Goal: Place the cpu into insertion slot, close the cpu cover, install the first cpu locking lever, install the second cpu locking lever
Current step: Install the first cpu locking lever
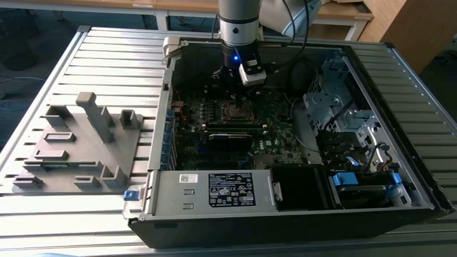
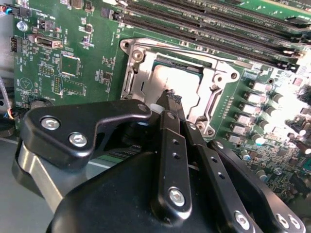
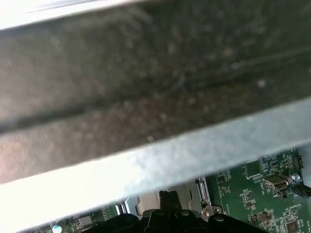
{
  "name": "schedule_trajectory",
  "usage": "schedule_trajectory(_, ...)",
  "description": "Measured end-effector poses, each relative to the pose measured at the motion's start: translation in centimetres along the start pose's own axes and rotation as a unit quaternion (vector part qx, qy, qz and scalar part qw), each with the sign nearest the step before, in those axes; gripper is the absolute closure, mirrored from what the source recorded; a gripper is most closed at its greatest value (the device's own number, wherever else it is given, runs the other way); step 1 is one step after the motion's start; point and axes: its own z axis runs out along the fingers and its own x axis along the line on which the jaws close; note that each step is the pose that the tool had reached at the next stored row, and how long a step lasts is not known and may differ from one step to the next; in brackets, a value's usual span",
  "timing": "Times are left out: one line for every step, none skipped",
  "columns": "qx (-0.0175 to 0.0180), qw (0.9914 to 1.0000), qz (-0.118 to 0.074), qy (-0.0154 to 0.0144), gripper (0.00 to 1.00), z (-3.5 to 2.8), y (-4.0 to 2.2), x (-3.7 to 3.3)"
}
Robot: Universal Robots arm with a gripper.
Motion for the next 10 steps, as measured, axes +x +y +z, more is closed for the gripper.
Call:
schedule_trajectory(0.0001,1.0,0.0,0.0004,0.89,0.0,0.0,0.0)
schedule_trajectory(0.0005,1.0,0.0,0.0017,0.89,0.01,0.0,-0.01)
schedule_trajectory(0.0011,0.99999,-0.001,0.004,0.89,0.02,0.0,0.0)
schedule_trajectory(0.0016,0.99998,-0.001,0.0061,0.89,0.03,0.0,0.0)
schedule_trajectory(0.0021,0.99997,-0.001,0.0078,0.89,0.03,0.0,0.0)
schedule_trajectory(0.0024,0.99996,-0.001,0.0084,0.89,0.03,0.0,0.01)
schedule_trajectory(0.0024,0.99996,-0.001,0.0085,0.89,0.03,0.0,0.01)
schedule_trajectory(0.0024,0.99996,-0.001,0.0087,0.89,0.03,0.0,0.01)
schedule_trajectory(0.0023,0.99996,-0.001,0.0087,0.89,0.04,0.0,0.01)
schedule_trajectory(0.0024,0.99996,-0.001,0.0088,0.89,0.04,0.0,0.01)
